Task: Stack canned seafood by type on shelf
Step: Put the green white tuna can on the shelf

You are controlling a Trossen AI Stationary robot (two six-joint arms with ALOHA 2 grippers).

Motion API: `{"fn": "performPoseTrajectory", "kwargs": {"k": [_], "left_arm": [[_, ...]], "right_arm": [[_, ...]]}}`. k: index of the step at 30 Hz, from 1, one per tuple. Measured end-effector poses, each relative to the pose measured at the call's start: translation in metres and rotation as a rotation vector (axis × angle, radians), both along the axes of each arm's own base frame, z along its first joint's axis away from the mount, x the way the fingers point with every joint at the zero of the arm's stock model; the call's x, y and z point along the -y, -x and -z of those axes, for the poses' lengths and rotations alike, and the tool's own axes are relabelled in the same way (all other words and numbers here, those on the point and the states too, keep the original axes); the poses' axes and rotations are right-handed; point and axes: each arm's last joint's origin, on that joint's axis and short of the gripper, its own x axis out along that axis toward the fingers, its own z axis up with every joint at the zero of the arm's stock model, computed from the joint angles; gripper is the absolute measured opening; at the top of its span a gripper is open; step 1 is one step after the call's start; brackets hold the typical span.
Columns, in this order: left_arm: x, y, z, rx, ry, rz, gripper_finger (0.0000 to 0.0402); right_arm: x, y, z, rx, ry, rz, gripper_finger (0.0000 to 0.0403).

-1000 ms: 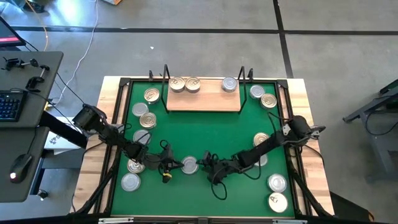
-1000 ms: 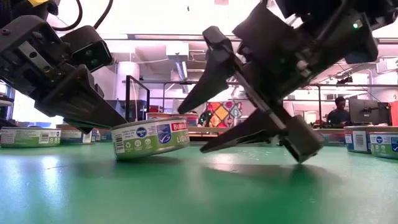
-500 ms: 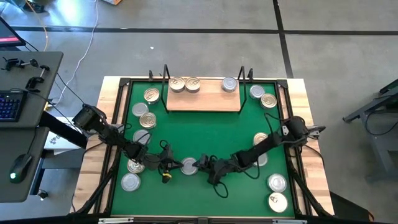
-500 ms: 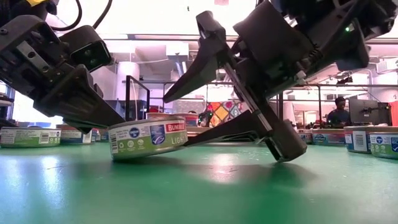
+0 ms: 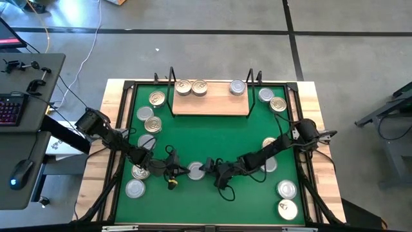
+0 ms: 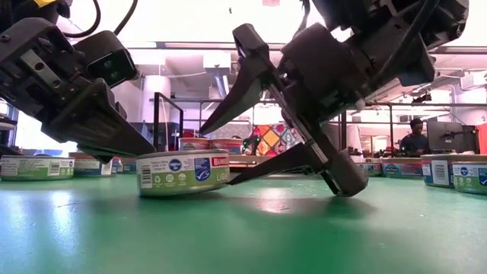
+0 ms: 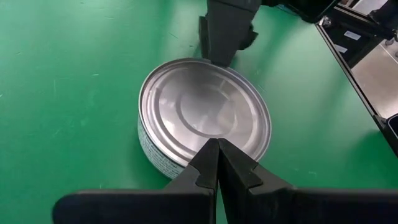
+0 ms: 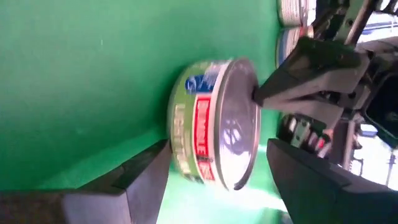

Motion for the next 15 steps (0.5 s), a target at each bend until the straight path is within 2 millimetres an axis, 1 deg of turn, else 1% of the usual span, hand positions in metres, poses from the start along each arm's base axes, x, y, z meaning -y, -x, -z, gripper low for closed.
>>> {"fn": "performPoseTrajectory", "kwargs": {"k": [3,6,9,12,15], "left_arm": [[0.0,0.0,0.0,0.0,0.0,-0.001,0.0],[0.0,0.0,0.0,-0.002,-0.001,-0.002,0.0],[0.0,0.001,0.001,-0.012,0.01,-0.016,0.0],[0.0,0.001,0.001,-0.017,0.018,-0.025,0.0],[0.001,0.001,0.001,-0.017,0.018,-0.023,0.0]], "right_arm": [[0.001,-0.001,-0.003,0.009,0.102,0.071,0.0261],[-0.002,-0.008,-0.009,-0.03,0.125,0.083,0.0261],[-0.005,-0.014,-0.015,-0.088,0.056,0.1,0.0261],[-0.007,-0.019,-0.021,-0.095,-0.01,0.15,0.0261],[-0.011,-0.021,-0.026,-0.114,-0.047,0.143,0.0261]]}}
